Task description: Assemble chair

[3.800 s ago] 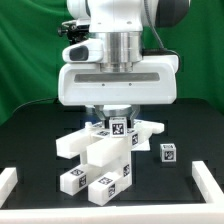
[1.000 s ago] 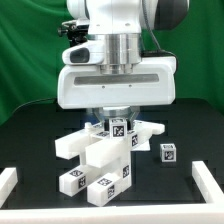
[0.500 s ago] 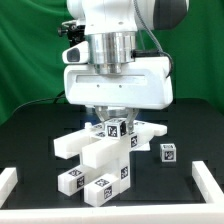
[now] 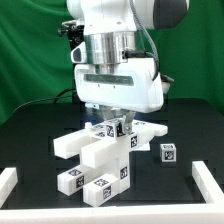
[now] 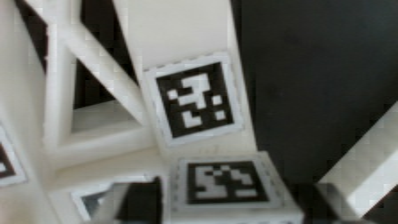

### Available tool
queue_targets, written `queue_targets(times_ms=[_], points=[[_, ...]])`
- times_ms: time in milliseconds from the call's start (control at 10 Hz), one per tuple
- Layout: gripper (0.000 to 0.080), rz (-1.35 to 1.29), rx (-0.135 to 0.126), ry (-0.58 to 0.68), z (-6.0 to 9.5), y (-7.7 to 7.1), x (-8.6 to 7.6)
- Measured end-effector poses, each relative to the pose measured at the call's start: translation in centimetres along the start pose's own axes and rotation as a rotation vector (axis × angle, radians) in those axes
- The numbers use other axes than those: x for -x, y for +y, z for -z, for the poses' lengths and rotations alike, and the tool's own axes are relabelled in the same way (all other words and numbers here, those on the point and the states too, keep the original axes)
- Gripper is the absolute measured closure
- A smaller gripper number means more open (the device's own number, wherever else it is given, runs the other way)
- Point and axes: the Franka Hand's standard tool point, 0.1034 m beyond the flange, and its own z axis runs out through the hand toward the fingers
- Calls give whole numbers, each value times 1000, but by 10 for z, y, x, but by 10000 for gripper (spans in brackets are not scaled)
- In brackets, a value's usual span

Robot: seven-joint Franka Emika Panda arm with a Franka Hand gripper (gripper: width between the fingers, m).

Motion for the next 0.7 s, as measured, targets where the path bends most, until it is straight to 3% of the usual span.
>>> queue_targets(times_ms=[100,200,300,400,700], points=[[314,25,0,0,0,0,0],[314,43,1,0,0,0,0],[205,189,5,1,0,1,-1],[159,412,8,-7,1,1,-5],[152,876,5,-20,3,0,-3]])
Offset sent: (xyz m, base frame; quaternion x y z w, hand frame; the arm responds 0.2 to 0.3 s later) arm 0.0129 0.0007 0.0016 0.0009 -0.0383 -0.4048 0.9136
